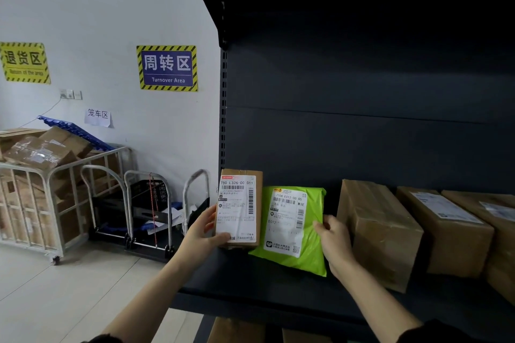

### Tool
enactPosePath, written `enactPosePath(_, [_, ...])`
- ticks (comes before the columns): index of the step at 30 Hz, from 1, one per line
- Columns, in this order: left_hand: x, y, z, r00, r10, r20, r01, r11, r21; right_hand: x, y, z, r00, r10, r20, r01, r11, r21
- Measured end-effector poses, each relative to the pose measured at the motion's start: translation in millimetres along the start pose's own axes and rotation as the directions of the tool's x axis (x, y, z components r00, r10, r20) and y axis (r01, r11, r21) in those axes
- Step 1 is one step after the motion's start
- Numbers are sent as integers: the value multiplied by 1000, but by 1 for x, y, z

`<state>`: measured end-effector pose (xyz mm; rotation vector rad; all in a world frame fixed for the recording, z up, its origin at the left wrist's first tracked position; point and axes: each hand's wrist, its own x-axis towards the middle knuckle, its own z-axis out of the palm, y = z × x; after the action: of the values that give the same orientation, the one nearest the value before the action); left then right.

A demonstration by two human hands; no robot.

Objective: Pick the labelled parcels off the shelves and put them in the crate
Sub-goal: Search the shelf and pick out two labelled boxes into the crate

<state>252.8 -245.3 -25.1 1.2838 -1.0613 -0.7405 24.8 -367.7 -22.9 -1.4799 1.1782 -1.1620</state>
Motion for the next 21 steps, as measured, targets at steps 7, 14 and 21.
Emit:
enactPosePath(7, [6,11,-2,1000,-22,-8,22,999,23,6,-4,4,998,54,18,-54,998,13])
enactPosePath(14, [18,16,-7,997,-61,-52,67,991,112,12,0,8,999,-38,-36,20,918,-396])
enactPosePath(21, [30,26,4,986,-103,-130,137,949,284,3,2,13,994,-64,89,107,742,-661])
